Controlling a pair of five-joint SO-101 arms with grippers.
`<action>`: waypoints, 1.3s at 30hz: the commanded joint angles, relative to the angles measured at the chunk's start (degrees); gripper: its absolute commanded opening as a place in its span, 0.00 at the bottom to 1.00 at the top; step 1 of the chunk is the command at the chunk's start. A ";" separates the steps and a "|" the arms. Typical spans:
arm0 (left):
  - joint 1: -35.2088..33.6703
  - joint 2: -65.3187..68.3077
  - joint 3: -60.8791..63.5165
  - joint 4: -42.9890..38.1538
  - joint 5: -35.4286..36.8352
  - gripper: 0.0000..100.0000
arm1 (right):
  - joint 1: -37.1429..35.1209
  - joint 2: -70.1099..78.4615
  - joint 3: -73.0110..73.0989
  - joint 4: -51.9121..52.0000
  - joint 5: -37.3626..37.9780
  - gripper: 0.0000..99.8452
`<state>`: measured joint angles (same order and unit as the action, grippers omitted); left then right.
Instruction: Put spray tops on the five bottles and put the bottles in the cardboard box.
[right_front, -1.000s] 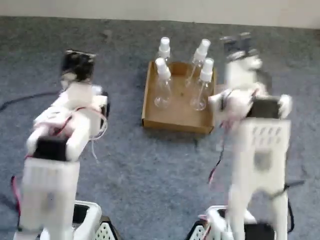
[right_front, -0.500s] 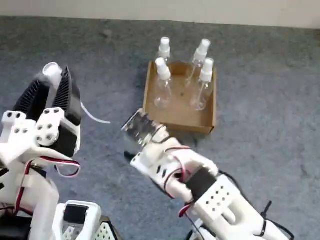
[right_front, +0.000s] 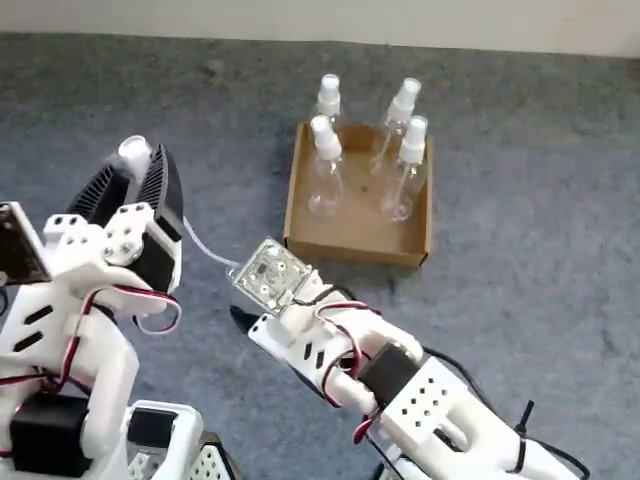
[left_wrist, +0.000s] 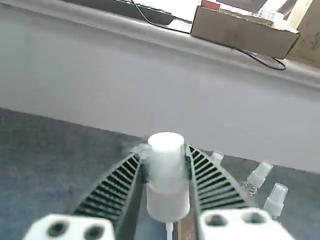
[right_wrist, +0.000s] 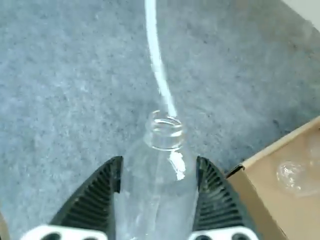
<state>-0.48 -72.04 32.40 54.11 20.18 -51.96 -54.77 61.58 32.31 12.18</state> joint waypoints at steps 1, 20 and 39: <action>-0.40 -0.31 1.10 -1.41 0.35 0.00 | -0.31 -1.45 -0.48 -1.71 -0.79 0.00; 6.64 -0.31 17.89 -7.38 0.62 0.00 | -0.31 -9.80 -0.66 -1.89 -0.97 0.00; 16.57 -0.40 26.59 -7.21 0.26 0.00 | 9.80 -19.03 2.86 -1.71 -5.27 0.00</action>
<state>15.34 -72.84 57.98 46.90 20.70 -44.66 -72.53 66.24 32.40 7.69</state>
